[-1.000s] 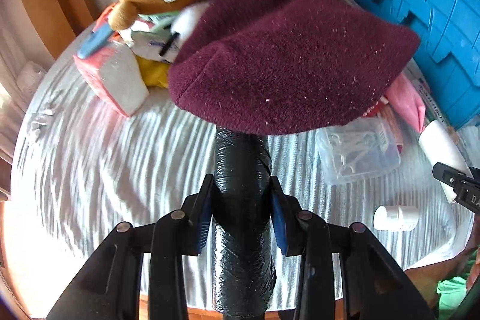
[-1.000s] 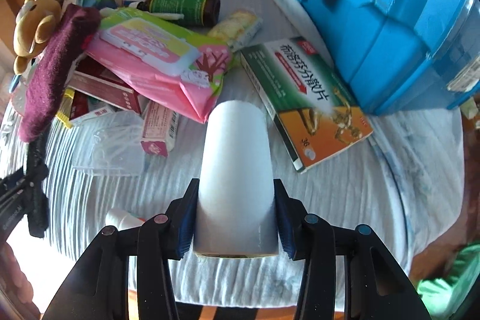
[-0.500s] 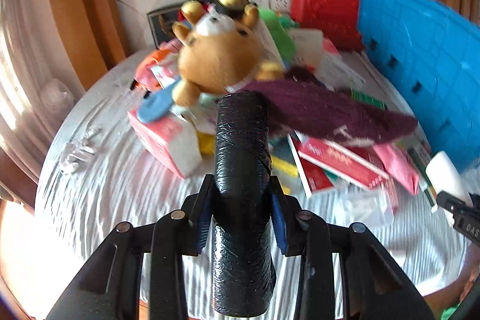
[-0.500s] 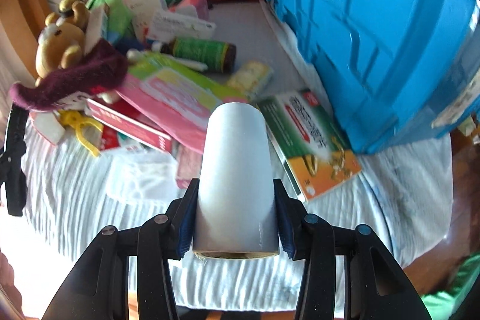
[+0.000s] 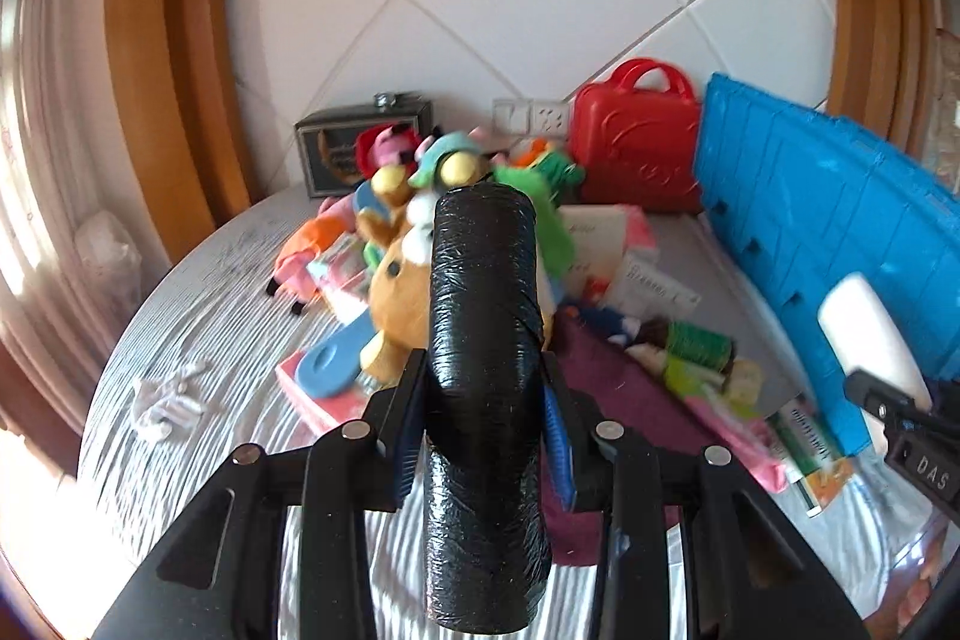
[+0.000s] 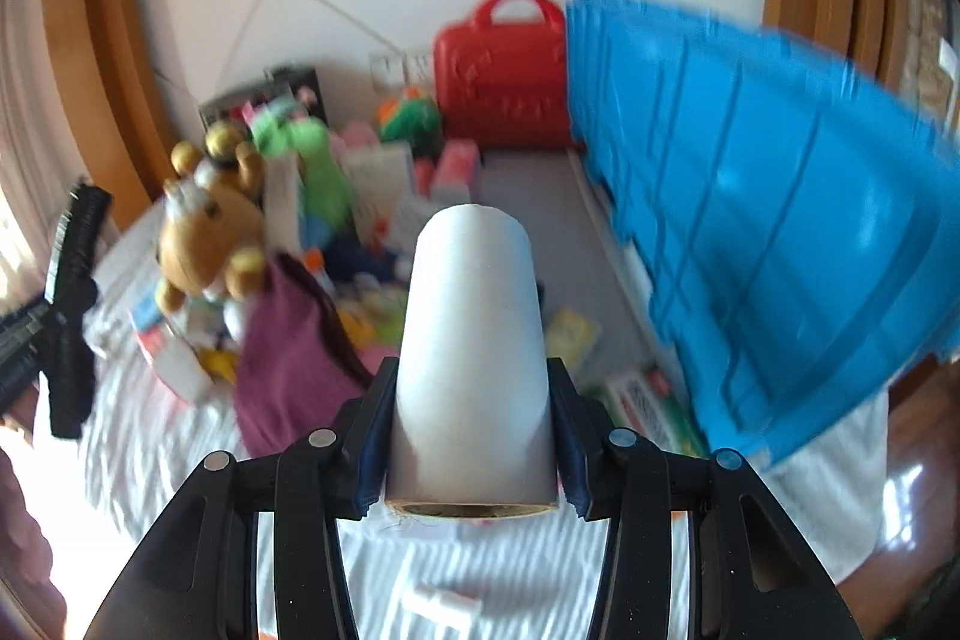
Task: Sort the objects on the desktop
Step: 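Lift the black tube and white paper roll and carry both over the crate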
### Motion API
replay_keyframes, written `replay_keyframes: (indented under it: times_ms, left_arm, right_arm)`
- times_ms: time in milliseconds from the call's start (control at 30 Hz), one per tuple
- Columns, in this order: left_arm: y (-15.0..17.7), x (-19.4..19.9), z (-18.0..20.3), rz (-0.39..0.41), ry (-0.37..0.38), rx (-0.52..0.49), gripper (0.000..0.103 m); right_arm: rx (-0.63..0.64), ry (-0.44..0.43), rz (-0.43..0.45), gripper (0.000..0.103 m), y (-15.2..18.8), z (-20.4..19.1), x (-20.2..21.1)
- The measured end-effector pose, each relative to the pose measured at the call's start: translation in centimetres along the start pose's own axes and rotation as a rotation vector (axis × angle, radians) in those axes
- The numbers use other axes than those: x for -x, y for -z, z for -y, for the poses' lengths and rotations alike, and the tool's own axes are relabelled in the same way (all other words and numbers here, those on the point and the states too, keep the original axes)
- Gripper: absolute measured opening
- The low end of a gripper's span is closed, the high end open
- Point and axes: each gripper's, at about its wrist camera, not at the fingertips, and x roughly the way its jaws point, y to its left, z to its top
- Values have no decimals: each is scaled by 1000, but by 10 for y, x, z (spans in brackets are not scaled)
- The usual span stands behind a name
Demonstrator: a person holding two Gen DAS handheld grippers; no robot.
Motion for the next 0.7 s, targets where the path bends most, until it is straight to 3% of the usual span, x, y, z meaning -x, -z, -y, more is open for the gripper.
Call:
replay_keyframes:
  times_ms: [200,400,533,700]
  left_arm:
    - [-21,12,18,59,88,-20,34]
    - [-46,20,66,105,182,-36,34]
    - [-72,29,117,162,213,-69,34]
    - [-123,35,209,192,282,-71,34]
  right_arm:
    - [-1,33,98,45,-32,-8,34]
    - [0,95,171,45,-60,18,64]
    - [-24,106,215,45,-90,64,86]
    - [-24,111,251,45,-139,144,97]
